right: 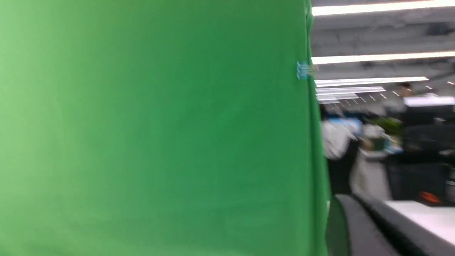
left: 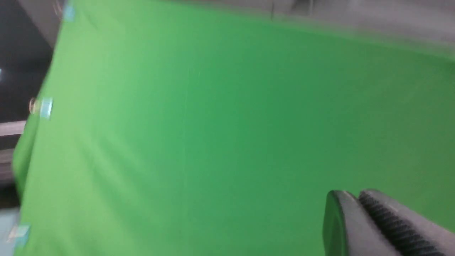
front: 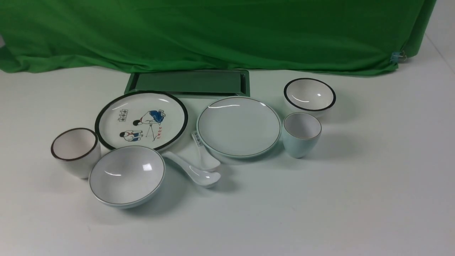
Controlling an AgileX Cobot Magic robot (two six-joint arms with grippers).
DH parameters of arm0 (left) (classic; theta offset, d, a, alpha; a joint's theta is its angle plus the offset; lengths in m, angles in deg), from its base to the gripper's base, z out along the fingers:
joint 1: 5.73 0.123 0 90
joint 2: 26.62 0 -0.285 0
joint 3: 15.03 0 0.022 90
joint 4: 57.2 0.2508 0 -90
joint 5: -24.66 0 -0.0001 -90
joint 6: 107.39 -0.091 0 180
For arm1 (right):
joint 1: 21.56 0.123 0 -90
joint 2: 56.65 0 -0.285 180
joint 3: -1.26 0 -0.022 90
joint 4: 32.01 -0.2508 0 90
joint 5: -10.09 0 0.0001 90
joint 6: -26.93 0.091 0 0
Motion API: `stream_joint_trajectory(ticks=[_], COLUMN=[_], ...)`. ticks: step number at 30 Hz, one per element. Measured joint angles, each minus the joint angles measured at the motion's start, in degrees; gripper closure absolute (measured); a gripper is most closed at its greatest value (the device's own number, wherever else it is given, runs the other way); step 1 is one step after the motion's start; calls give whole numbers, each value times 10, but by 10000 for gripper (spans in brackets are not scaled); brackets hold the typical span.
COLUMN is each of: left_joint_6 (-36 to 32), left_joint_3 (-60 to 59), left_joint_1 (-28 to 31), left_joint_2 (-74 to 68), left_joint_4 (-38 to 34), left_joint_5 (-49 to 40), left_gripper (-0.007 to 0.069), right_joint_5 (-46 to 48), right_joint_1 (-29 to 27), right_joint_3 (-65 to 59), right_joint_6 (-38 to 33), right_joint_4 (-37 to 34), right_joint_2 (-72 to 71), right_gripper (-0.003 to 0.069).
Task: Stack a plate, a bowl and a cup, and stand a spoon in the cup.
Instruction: Use the left arm to grab a blue rice bowl
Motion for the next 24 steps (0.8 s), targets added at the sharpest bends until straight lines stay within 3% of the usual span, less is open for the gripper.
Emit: stream_joint_trajectory(ticks=[5, 9, 11, 14, 19, 21, 23, 24], left_joint_6=[7, 8, -6, -33, -42, -35, -5, -5], left_joint_3=[75, 140, 199, 243, 257, 257, 257, 257], left_joint_1=[-2, -18, -42, -64, -88, -92, -94, -94], left_joint_2=[-142, -273, -346, -437, -539, -580, -625, -628], left_joint_4=[9, 20, 0, -37, -68, -71, -62, -62], left_joint_5=[-78, -227, -390, -530, -590, -588, -575, -573], left_gripper=[631, 631, 631, 631, 572, 503, 384, 374], right_joint_5=[56, 117, 220, 316, 357, 370, 398, 400], right_joint_1=[0, 6, 27, 75, 158, 192, 233, 235], right_joint_3=[67, 93, 125, 164, 210, 232, 266, 268], right_joint_6=[-72, -65, -52, -48, -50, -50, -50, -50], right_joint_4=[0, 0, 0, -5, -8, -9, -10, -10], right_joint_2=[130, 266, 346, 432, 524, 553, 587, 587], right_gripper=[645, 642, 640, 638, 638, 638, 638, 638])
